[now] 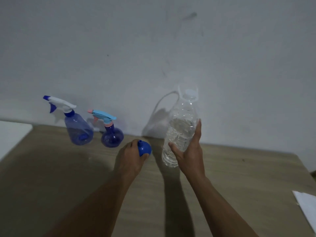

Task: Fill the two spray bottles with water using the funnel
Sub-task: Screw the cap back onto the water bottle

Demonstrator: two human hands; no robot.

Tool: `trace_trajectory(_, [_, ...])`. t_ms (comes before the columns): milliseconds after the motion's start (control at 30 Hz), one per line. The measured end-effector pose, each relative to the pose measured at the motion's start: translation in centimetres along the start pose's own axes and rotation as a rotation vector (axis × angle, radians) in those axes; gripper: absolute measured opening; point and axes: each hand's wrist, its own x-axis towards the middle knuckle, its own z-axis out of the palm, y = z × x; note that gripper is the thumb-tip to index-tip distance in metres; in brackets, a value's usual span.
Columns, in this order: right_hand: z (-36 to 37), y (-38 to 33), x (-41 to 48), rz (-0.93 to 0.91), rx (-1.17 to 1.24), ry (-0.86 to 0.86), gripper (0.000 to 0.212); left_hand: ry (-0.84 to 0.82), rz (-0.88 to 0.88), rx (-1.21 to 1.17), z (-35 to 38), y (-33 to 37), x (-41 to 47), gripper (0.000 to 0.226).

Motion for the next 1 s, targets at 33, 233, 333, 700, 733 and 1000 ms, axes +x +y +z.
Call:
trace_trajectory(33, [0.8, -0.2, 0.6, -0.011, 0.014, 0.008, 0.123, 0.007, 0.014, 0.018, -0.1, -0.6, 0.6, 0.055])
trace_trajectory(233, [4.6, -0.1, 2.5, -0.053, 0.037, 0.038, 0.122, 0.003, 0.044, 0.025, -0.2, -2.1, 3.1, 0.058])
trace_trajectory(333, [5.8, 0.4, 2.7, -0.042, 0.05, 0.077, 0.119, 0.0, 0.051, 0.013, 0.2, -2.0, 3.9, 0.061])
trace_trajectory(700, [6.0, -0.8, 2.6, 0.046, -0.007, 0.058, 0.121, 0.012, 0.019, -0.014, 0.2, -2.2, 3.0, 0.083])
trace_trajectory(733, [5.7, -1.1, 2.4, 0.059, -0.017, 0.052, 0.122, 0.029, 0.036, 0.007, -0.1, -2.1, 2.5, 0.082])
trace_trajectory(1000, [1.6, -2.5, 0.7, 0.121, -0.135, -0.008, 0.122, 0.153, 0.102, 0.177, -2.4, 0.4, -3.1, 0.039])
